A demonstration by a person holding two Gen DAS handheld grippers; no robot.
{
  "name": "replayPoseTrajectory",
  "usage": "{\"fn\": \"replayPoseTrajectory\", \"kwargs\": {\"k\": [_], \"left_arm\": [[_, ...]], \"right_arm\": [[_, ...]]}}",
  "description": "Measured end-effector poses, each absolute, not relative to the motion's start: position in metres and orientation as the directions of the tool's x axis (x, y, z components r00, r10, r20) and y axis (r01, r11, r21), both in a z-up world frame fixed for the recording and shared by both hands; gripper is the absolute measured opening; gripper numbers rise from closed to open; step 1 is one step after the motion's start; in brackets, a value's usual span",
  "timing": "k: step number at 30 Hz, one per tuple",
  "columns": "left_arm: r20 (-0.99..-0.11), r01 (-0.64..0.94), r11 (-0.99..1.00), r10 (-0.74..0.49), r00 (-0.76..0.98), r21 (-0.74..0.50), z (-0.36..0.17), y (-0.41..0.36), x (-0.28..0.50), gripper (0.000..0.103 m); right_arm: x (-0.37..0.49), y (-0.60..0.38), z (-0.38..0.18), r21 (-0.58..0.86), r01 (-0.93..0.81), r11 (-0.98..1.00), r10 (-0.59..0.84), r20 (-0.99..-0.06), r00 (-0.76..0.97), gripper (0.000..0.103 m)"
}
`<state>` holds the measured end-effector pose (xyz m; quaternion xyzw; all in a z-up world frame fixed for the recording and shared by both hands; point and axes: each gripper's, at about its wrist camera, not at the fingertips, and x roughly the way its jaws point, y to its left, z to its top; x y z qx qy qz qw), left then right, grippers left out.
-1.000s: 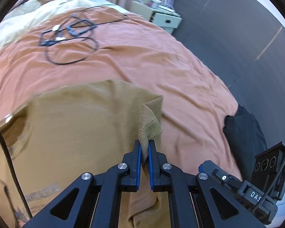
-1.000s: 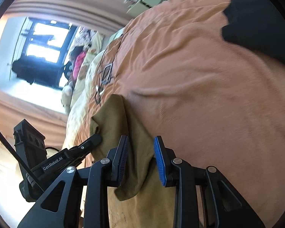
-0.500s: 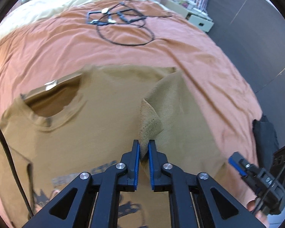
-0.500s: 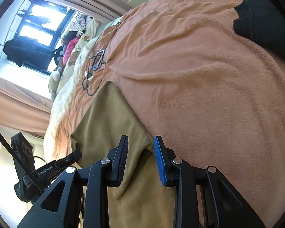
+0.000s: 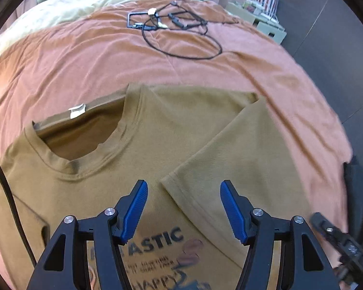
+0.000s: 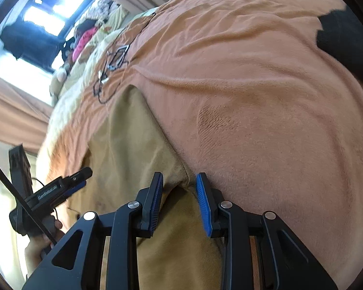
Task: Fold small clothes
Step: 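Pull the folded sleeve flat along the shirt with the left gripper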
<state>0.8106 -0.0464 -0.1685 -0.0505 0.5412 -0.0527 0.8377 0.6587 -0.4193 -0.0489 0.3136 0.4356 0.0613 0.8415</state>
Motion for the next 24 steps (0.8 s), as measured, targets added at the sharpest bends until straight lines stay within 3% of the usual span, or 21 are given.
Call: {"fn": "replayPoseTrajectory", "kwargs": {"k": [1, 3, 4, 6, 7, 8, 17, 24], "left_arm": [[-0.905, 0.032, 0.991, -0.135, 0.403, -0.134, -0.174, -0.046, 0.813, 0.064], [-0.910, 0.029, 0.990, -0.136, 0.391, -0.135, -0.186, -0.045, 0.816, 0.051], [-0.917, 0.031, 0.991, -0.132, 0.378, -0.130, -0.193, -0.044, 0.818, 0.034], [-0.910, 0.046, 0.993, -0.119, 0.397, -0.110, -0.194, -0.043, 0.815, 0.025], [-0.909, 0.053, 0.993, -0.114, 0.401, -0.101, -0.193, -0.043, 0.815, 0.010], [-0.910, 0.055, 0.994, -0.111, 0.399, -0.097, -0.192, -0.041, 0.815, 0.006], [-0.917, -0.003, 1.000, -0.017, 0.398, -0.020, -0.185, -0.025, 0.810, 0.007], [-0.907, -0.012, 0.991, -0.116, 0.406, -0.132, -0.170, -0.009, 0.797, 0.009]], "right_arm": [[0.660, -0.418, -0.048, 0.569, 0.166, 0.806, 0.367, -0.699, 0.613, 0.026], [0.662, -0.414, -0.047, 0.546, 0.158, 0.823, 0.353, -0.708, 0.612, 0.026], [0.664, -0.412, -0.046, 0.534, 0.154, 0.832, 0.344, -0.713, 0.611, 0.026], [0.664, -0.405, -0.045, 0.494, 0.153, 0.856, 0.313, -0.730, 0.607, 0.023], [0.663, -0.402, -0.044, 0.481, 0.154, 0.863, 0.301, -0.735, 0.607, 0.023], [0.663, -0.401, -0.044, 0.475, 0.155, 0.866, 0.296, -0.738, 0.607, 0.023], [0.652, -0.404, -0.031, 0.497, 0.203, 0.844, 0.284, -0.734, 0.618, 0.024], [0.643, -0.385, -0.015, 0.533, 0.125, 0.837, 0.316, -0.657, 0.684, 0.024]]}}
